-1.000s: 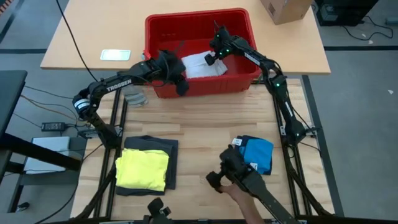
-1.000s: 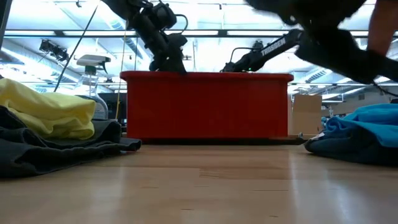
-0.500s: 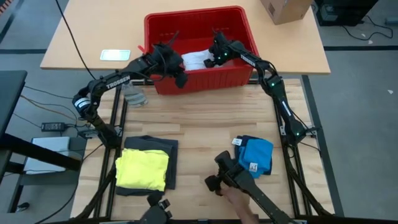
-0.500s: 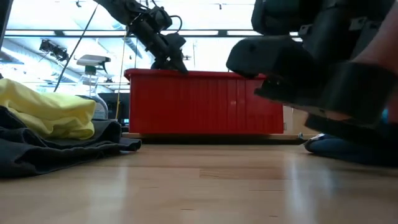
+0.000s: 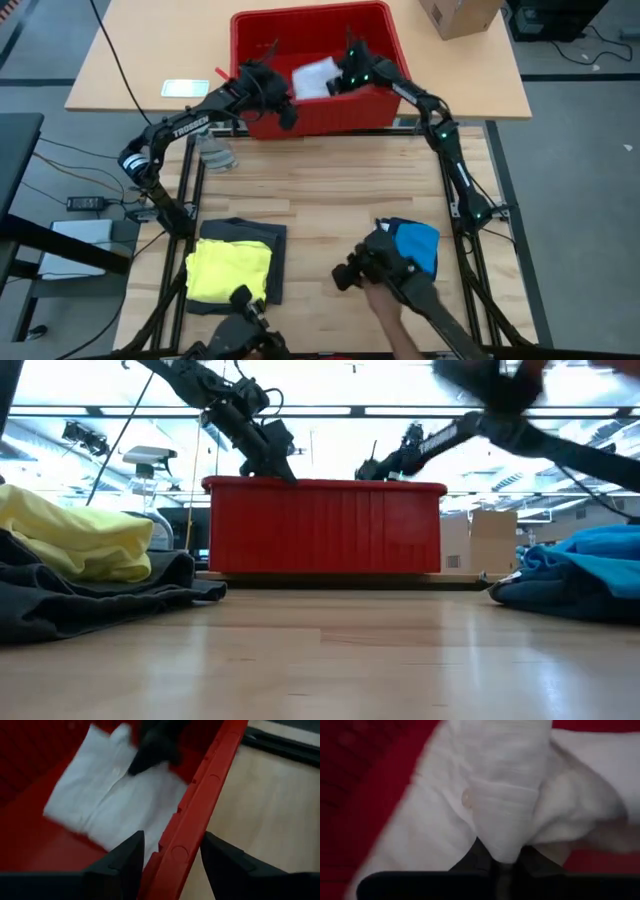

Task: Fold Laundry from Bin
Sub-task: Fold the white shirt

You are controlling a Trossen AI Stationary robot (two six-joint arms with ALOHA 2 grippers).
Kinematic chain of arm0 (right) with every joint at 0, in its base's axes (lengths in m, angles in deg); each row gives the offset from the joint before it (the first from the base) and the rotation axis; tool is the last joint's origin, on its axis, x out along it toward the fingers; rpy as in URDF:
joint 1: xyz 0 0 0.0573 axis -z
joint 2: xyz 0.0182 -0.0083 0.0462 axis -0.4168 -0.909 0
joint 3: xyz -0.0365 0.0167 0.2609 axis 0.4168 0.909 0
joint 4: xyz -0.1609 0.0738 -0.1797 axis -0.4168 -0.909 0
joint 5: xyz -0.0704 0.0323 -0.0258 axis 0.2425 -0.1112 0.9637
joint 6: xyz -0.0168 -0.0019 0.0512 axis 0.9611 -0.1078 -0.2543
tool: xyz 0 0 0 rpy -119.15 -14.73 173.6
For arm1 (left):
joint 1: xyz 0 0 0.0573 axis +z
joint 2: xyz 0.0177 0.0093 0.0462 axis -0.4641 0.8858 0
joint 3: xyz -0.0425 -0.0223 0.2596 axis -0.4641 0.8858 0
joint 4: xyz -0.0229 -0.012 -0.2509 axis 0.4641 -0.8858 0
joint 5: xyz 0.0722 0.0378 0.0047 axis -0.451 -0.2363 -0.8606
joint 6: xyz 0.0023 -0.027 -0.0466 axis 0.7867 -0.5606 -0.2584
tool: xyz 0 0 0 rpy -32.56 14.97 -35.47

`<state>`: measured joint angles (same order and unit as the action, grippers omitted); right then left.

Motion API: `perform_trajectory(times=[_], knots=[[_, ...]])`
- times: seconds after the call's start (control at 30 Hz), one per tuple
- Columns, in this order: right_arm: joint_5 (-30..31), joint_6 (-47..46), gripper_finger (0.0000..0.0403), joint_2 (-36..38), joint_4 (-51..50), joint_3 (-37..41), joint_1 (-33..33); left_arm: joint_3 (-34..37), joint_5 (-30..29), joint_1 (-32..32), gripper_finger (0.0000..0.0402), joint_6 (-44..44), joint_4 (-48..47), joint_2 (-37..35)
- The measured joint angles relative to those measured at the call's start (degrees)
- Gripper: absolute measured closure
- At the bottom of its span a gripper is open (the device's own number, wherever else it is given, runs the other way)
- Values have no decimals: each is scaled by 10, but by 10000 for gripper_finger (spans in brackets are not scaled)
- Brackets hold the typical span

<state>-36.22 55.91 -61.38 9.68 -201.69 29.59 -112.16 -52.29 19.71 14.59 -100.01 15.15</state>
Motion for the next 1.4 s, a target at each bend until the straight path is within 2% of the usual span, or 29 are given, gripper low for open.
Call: perform_trajectory(times=[0.1,0.23,0.3,0.47,0.57,0.73,0.8,0.93,1.13,1.2,1.27,1.33,1.4], knots=[[47,84,368,63,21,0,2,1,-3,18,209,-3,47,12],[98,265,368,185,29,-1,-13,1,-15,41,211,-20,78,18],[105,335,368,235,40,-7,-31,1,-16,50,211,-29,86,19],[117,406,368,308,-56,-2,-77,1,-14,61,211,-71,101,-4],[80,391,368,347,-150,-1,-100,0,-6,56,211,-89,105,-38],[-59,324,368,387,-363,-4,-132,0,0,26,211,-128,105,-102],[-73,318,368,389,-438,3,-160,-1,1,8,210,-151,105,-126],[-115,303,368,416,-523,47,-226,-1,3,-45,210,-188,98,-165],[-175,308,368,422,-472,235,-336,-1,-9,-148,210,-246,57,-189],[-182,307,368,425,-402,311,-364,-1,-37,-186,210,-271,30,-189],[-164,296,364,425,-291,389,-385,-1,-66,-220,210,-288,-8,-189],[-122,273,334,423,-198,452,-398,-1,-92,-252,210,-302,-53,-187],[-96,253,285,422,-155,496,-404,-1,-97,-273,210,-316,-96,-186]])
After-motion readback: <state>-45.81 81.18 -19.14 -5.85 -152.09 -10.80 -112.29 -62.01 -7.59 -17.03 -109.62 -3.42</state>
